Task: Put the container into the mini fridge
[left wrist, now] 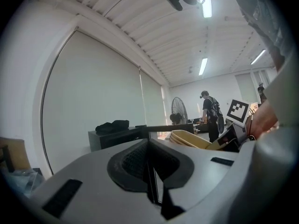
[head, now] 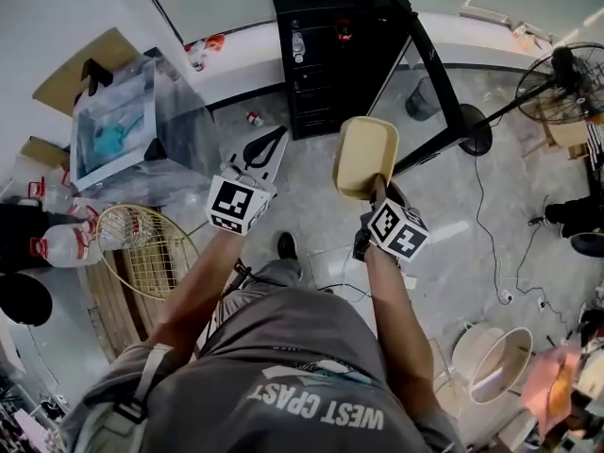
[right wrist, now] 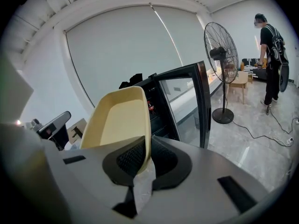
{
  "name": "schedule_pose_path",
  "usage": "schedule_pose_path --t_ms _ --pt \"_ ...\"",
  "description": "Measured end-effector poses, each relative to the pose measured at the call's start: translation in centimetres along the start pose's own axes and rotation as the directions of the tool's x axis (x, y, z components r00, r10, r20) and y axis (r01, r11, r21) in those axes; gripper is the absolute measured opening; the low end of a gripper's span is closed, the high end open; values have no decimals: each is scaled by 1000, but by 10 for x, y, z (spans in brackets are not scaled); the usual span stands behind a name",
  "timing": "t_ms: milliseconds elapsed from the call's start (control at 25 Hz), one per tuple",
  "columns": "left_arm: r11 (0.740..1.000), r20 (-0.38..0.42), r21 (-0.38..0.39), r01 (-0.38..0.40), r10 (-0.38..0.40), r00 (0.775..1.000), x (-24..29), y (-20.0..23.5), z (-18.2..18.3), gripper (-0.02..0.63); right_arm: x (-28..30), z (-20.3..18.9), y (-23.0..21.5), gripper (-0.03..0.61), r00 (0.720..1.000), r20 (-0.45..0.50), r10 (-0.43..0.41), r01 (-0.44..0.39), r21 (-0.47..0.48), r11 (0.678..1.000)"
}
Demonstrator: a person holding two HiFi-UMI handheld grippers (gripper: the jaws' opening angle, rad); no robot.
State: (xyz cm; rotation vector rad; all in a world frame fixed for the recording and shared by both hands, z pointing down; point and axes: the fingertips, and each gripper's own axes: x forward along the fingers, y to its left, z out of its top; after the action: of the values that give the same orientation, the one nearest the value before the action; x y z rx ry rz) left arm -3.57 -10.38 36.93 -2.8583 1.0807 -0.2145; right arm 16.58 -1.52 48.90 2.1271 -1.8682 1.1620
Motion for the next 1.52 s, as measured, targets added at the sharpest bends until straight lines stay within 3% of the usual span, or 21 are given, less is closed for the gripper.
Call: schedule_pose_path --t_ms 600,960,1520 --pt "999 10 -47 12 -12 1000 16 65 -22 18 69 20 28 49 998 -17 -55 54 -10 998" --pt "998 -27 -49 -27 25 999 24 87 -35 18 118 36 17 49 996 -48 -70 69 -30 997" --pt "992 -113 -71 -108 100 989 72 122 -66 18 242 40 -12 49 981 -179 -71 60 -64 996"
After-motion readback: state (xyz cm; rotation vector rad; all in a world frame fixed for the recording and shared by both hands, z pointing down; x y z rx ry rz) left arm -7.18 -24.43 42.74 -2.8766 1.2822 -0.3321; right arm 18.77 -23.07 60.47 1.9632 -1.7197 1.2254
